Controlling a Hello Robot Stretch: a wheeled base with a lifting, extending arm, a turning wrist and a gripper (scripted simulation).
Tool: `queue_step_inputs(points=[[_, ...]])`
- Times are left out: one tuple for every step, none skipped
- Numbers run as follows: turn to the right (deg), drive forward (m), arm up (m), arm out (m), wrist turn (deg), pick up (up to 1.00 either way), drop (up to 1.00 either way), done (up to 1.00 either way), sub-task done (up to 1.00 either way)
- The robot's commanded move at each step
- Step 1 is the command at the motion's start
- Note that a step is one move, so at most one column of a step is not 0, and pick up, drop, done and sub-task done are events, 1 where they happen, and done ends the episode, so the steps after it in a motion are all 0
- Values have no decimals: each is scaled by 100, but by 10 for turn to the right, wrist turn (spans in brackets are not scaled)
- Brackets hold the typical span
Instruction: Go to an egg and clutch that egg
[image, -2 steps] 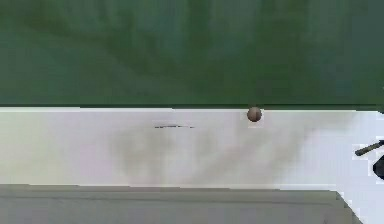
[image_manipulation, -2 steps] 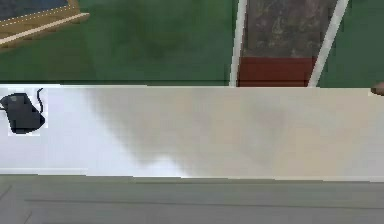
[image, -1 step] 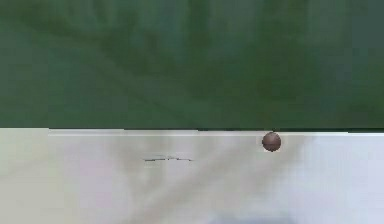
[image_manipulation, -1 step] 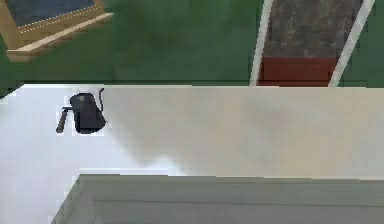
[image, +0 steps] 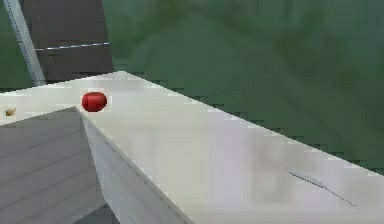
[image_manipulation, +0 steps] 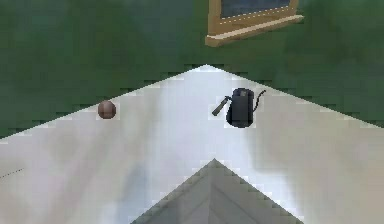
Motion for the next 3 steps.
queue_step_inputs(points=[[-180,0,0,0,0,0,0,0,0],[0,0,50,0,0,0,0,0,0],[0,0,38,0,0,0,0,0,0]])
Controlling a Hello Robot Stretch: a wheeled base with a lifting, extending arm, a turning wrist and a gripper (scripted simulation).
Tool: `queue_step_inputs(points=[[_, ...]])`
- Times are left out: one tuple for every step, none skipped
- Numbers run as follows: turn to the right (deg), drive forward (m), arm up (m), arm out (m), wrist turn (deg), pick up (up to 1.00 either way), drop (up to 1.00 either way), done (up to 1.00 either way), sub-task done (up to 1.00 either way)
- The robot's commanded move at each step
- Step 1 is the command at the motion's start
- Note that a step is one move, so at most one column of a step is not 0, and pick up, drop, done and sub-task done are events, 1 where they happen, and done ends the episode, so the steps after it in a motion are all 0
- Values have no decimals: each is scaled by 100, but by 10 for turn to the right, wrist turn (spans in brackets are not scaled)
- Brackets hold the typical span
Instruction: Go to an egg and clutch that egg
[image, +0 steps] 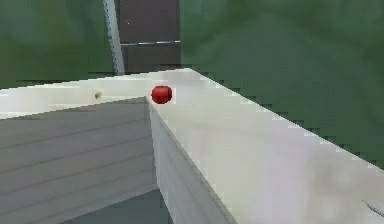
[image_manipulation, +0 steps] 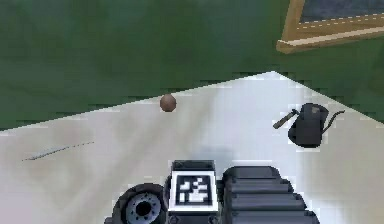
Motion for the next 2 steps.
queue_step_inputs(points=[[0,0,0,46,0,0,0,0,0],[0,0,0,0,450,0,0,0,0]])
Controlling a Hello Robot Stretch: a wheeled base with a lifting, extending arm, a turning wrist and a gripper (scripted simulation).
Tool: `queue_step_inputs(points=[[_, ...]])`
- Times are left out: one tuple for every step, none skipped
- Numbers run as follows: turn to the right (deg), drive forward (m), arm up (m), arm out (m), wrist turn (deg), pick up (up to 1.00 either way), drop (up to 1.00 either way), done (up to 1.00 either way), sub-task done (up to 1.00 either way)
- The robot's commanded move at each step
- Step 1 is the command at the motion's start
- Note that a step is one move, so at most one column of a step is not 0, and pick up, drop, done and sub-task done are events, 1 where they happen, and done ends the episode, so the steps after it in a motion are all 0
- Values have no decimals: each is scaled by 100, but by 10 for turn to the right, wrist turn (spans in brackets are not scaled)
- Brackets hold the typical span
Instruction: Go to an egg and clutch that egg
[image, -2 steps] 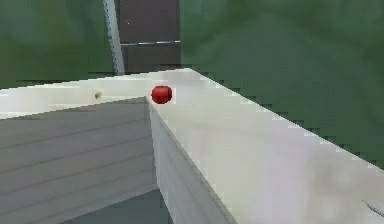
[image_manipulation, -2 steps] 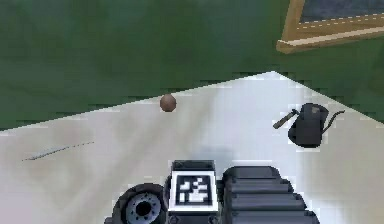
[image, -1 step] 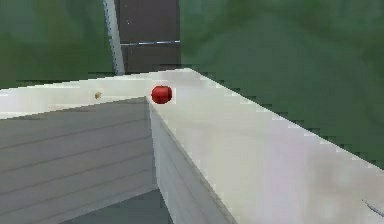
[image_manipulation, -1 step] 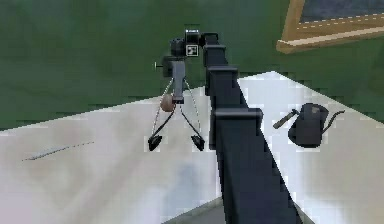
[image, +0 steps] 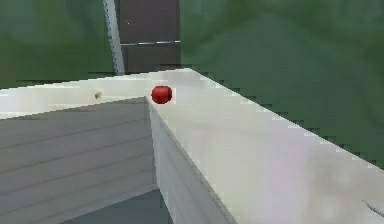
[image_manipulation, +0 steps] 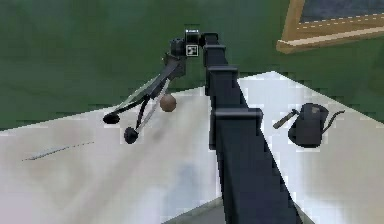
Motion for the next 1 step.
queue_step_inputs(points=[[0,0,0,0,450,0,0,0,0]])
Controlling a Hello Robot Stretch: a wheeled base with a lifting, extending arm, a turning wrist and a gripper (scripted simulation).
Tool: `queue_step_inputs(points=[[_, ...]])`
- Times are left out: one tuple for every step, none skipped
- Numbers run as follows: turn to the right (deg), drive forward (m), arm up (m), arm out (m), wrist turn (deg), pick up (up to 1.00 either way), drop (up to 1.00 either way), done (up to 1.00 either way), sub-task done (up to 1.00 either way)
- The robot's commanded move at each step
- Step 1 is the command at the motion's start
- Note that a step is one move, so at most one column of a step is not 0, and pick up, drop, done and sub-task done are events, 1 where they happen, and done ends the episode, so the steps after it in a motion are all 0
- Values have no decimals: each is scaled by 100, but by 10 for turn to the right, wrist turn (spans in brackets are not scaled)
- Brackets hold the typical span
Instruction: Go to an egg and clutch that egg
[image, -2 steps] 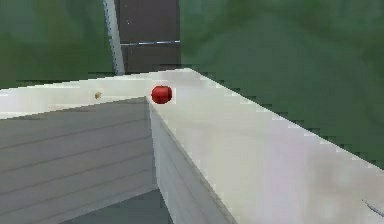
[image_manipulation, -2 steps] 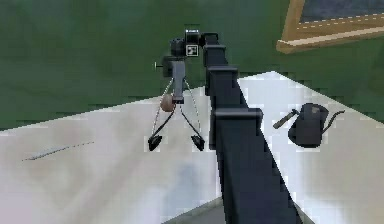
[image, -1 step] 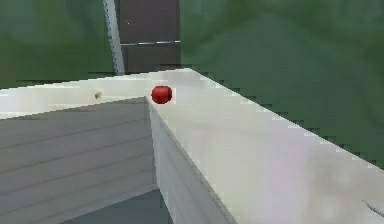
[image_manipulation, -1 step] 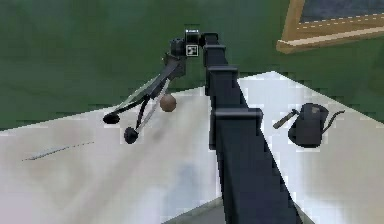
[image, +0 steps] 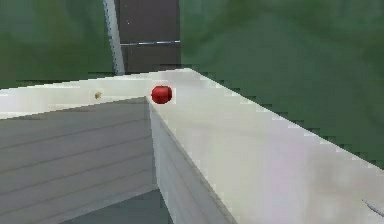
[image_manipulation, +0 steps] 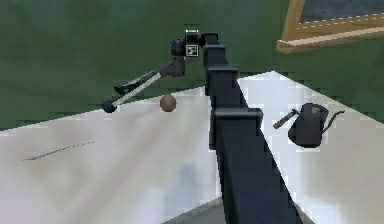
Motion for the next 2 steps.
queue_step_inputs(points=[[0,0,0,0,450,0,0,0,0],[0,0,0,0,240,0,0,0,0]])
